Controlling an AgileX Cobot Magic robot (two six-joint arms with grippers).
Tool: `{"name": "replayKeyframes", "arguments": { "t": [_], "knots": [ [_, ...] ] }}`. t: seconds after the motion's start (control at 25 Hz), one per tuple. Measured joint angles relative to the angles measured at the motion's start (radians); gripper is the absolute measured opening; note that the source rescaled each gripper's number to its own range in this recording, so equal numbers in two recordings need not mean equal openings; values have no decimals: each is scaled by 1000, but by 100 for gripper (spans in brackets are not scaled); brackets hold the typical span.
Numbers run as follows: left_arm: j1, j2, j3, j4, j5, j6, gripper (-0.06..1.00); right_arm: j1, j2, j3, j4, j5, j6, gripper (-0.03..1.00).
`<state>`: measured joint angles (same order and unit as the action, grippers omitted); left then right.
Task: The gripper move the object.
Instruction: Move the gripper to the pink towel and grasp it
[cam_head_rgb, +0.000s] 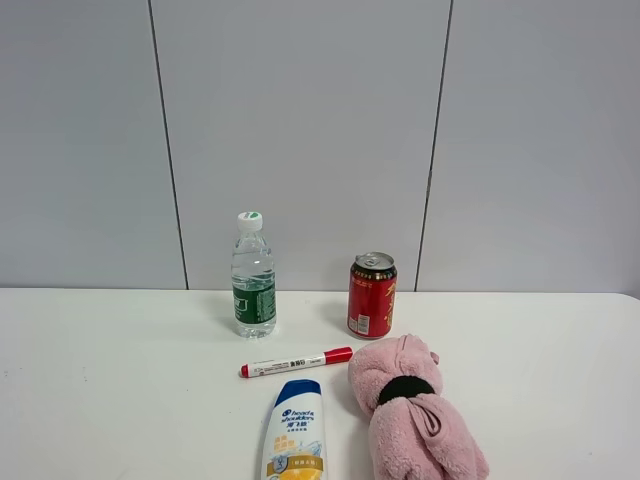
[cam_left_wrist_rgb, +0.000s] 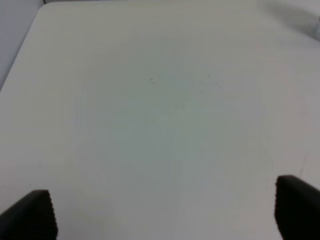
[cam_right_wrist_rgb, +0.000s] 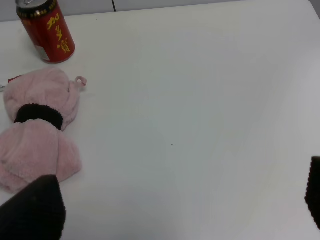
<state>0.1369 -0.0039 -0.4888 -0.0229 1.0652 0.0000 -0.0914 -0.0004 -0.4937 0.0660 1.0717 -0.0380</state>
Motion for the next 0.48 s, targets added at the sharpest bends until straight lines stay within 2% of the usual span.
{"name": "replayKeyframes", "arguments": {
  "t": [0.48],
  "knots": [
    [0, 0, 0, 0, 0, 0, 100, 0, 0, 0, 0, 0, 0, 100]
  ]
}}
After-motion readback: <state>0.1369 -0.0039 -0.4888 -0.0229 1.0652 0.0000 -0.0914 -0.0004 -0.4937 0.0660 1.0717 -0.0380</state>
